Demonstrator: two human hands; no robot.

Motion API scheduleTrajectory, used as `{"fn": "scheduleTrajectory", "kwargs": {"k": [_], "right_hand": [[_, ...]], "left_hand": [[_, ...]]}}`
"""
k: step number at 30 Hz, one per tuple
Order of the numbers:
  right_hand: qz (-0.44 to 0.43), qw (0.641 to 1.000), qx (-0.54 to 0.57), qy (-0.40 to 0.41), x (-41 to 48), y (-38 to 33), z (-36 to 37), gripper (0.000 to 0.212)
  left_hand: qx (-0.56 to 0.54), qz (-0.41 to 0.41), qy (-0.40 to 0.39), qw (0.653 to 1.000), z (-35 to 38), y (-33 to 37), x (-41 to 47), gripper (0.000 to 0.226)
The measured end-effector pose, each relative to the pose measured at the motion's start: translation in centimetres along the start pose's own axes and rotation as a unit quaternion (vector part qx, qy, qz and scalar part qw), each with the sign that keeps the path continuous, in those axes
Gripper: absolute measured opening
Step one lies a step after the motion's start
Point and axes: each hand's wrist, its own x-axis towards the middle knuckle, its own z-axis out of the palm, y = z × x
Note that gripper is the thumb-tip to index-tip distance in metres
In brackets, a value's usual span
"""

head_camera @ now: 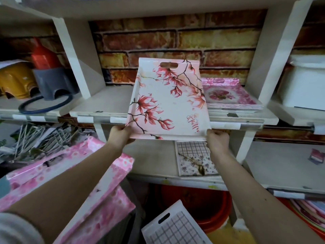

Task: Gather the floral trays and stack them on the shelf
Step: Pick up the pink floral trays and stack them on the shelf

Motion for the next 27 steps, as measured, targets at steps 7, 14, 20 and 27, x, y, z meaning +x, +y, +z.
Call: {"fn": "scheduleTrajectory", "kwargs": {"k": [7,14,20,27], "right_hand": [[-0.005,1.0,-0.013,-0.001,3.1,-1.4,5.4,0.015],[0.007,0.999,-0.028,0.039,5.9,-1.8,9.2,0.017],[0.017,0.996,-0.047,0.069,7.7,-2.0,9.8,0.031],[0.035,0.993,-0.074,0.082,9.4,-2.5,10.4,0.026]], "left_hand": [[-0.006,-0.017,-0.038,0.999,-1.2,0.8,8.1,0.022],[0.011,-0.063,-0.054,0.996,-0.6,0.5,14.8,0.017],[-0.052,-0.095,-0.063,0.992,1.2,1.4,17.0,0.017],[-0.068,-0.124,-0.043,0.989,2.4,1.5,18.5,0.016]]}}
